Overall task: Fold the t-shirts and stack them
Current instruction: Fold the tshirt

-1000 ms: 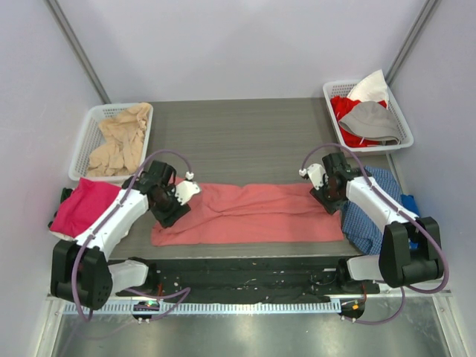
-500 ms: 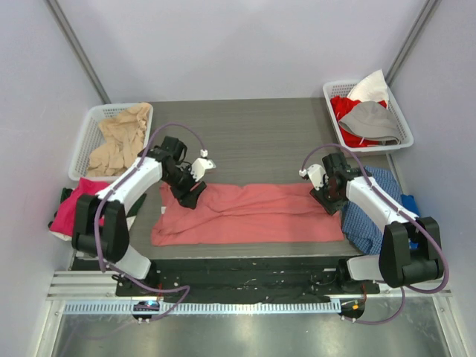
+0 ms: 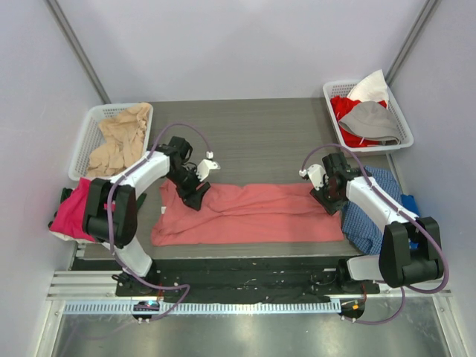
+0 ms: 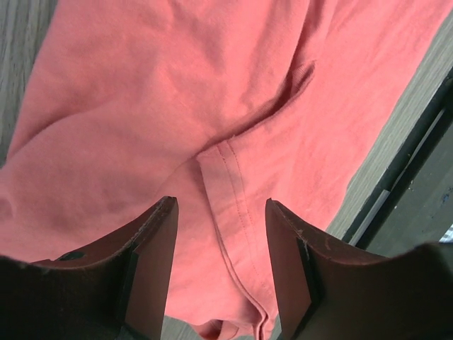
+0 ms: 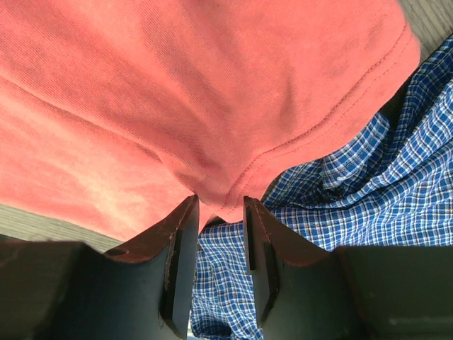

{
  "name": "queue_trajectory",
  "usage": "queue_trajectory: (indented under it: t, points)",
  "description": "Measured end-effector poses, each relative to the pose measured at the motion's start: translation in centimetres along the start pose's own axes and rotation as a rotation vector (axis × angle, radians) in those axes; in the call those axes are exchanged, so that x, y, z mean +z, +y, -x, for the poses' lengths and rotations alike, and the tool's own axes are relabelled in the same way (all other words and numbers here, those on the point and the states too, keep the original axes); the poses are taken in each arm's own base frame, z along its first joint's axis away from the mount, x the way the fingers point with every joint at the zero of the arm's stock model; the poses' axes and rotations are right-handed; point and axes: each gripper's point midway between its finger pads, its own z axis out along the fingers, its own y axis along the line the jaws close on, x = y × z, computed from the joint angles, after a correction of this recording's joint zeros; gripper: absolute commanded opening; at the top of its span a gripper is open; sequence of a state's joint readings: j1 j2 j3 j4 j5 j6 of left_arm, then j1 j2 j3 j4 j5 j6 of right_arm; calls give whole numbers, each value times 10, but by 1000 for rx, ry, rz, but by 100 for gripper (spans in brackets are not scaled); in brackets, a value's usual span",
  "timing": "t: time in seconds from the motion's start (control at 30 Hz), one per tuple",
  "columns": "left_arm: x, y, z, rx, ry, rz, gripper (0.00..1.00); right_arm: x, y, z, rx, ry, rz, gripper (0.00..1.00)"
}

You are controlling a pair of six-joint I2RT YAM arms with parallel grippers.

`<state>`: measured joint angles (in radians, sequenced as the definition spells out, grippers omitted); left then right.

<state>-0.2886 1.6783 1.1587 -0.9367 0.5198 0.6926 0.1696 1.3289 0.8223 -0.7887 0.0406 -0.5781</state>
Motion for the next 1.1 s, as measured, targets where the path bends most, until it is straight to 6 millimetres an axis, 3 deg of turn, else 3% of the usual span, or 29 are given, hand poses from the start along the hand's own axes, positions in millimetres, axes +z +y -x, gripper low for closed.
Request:
queue_trajectory:
  t: [0.47,0.5,0.67,0.87,1.1]
  points:
    - [25,3,1,-7,50,-53,45,0,0,-1,-1,5,2,36]
    - [26,3,2,-3,48,-54,38,0,0,-1,-1,5,2,35]
    - [28,0,4,4,49,-58,27,0,0,-1,-1,6,1,34]
    - [34,-11,3,24,69,-76,0,0,0,-1,-1,5,1,34]
    - [32,-36,-10,44,97,-80,0,0,1,-2,-1,6,1,33]
